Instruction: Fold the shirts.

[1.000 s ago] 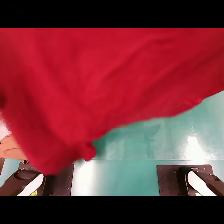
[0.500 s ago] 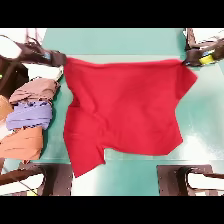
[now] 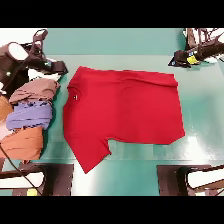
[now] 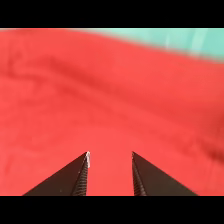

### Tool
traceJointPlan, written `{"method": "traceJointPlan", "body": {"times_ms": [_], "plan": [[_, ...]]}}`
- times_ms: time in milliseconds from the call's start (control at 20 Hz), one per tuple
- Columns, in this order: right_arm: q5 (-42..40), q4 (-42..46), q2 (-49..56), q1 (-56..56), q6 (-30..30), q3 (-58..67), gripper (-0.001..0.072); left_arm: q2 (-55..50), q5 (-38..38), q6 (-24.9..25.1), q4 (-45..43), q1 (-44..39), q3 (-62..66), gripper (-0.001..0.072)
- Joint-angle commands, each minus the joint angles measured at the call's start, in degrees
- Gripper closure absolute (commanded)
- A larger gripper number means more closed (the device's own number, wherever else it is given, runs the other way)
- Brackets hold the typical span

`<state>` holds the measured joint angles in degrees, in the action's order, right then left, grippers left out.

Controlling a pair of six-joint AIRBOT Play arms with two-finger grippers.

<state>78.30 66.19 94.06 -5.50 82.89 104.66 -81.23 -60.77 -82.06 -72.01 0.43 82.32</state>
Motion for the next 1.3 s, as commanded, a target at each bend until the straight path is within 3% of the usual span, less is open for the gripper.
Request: {"method": "traceJointPlan", "body": {"times_ms": [0, 350, 550, 850, 950, 1000, 1050, 1150, 1250], "plan": [[4.9, -1.8, -5.8, 1.2, -1.4, -6.6, 0.0395, 6.8, -11.3, -0.4, -0.1, 4.2, -8.4, 0.0186], [4.0, -1.7, -23.7, 3.5, -1.5, -30.1, 0.0395, 28.7, -10.6, -5.2, 1.4, 4.2, -44.6, 0.0185], [2.7, -2.2, -30.0, 6.4, -1.5, -37.9, 0.0395, 31.5, -9.2, -4.9, 6.7, 4.2, -52.7, 0.0185], [3.0, -2.2, -37.5, 13.5, -1.5, -47.3, 0.0395, 31.5, 0.3, -3.3, 12.2, -0.5, -57.2, 0.0197], [3.1, -2.0, -39.8, 17.2, -1.5, -51.1, 0.0395, 31.5, 1.7, -3.4, 12.4, -1.8, -57.1, 0.0515], [3.8, -1.4, -40.5, 19.1, -1.4, -53.0, 0.0395, 31.5, 1.8, -3.5, 12.4, -1.8, -57.0, 0.0623], [4.5, -0.5, -41.3, 21.3, -1.0, -55.2, 0.0395, 31.5, 1.8, -3.5, 12.4, -1.8, -56.7, 0.0681], [6.0, 3.1, -42.4, 24.9, 0.3, -60.3, 0.0383, 31.5, 1.3, -3.5, 12.4, -1.8, -55.2, 0.0682], [7.2, 6.0, -42.7, 27.2, 0.7, -65.1, 0.0241, 31.5, 0.7, -3.4, 12.3, -1.8, -53.1, 0.0682]]}}
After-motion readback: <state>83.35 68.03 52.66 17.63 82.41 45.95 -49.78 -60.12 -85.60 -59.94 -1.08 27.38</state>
